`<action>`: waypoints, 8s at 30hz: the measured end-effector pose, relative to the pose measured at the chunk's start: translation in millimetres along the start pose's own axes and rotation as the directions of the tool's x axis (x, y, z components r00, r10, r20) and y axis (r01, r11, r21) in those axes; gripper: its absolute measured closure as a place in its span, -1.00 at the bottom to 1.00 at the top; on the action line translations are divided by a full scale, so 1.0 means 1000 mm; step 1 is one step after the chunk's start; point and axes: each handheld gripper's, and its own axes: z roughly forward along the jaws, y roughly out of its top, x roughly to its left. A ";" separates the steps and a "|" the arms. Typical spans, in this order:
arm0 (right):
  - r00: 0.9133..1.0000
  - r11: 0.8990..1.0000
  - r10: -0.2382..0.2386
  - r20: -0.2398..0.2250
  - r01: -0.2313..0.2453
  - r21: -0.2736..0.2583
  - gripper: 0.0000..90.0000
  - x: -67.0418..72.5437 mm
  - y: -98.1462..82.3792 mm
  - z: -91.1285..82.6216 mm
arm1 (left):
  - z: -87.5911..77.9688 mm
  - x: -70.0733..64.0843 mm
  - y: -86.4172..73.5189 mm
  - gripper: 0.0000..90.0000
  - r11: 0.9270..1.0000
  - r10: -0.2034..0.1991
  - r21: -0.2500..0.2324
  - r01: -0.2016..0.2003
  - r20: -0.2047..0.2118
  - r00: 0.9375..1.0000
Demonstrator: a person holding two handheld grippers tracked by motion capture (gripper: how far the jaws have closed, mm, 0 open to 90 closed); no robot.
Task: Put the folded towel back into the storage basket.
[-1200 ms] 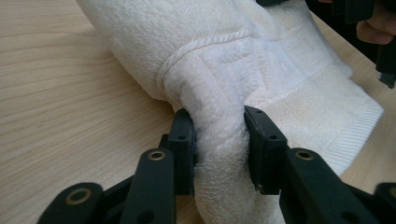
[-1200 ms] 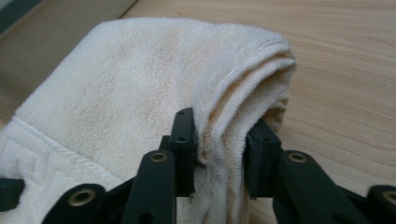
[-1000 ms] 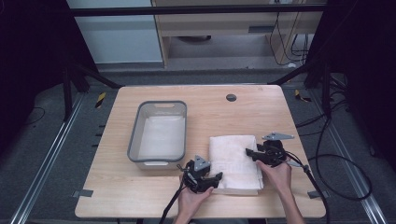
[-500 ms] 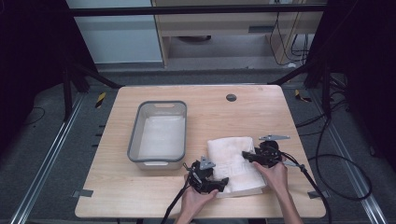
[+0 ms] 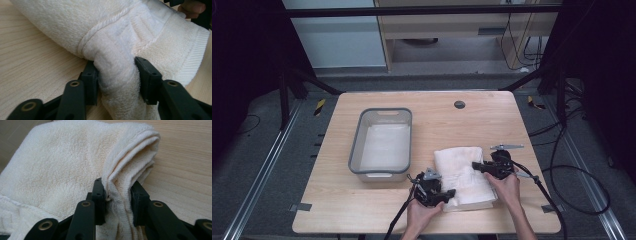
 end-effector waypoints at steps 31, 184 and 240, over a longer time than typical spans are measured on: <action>0.997 0.963 -0.055 -0.046 0.041 -0.267 0.63 0.030 0.029 -0.075 | -0.060 -0.017 0.040 0.52 0.977 0.091 -0.197 -0.081 0.042 0.995; 0.969 0.904 -0.243 -0.052 0.207 -0.373 0.62 0.213 0.145 0.066 | -0.218 0.135 0.034 0.51 0.960 -0.019 -0.273 -0.058 -0.273 0.962; 0.950 0.911 -0.297 0.102 0.313 -0.266 0.05 0.195 0.121 0.110 | -0.204 0.155 0.027 0.09 0.977 -0.045 -0.206 -0.044 -0.409 0.911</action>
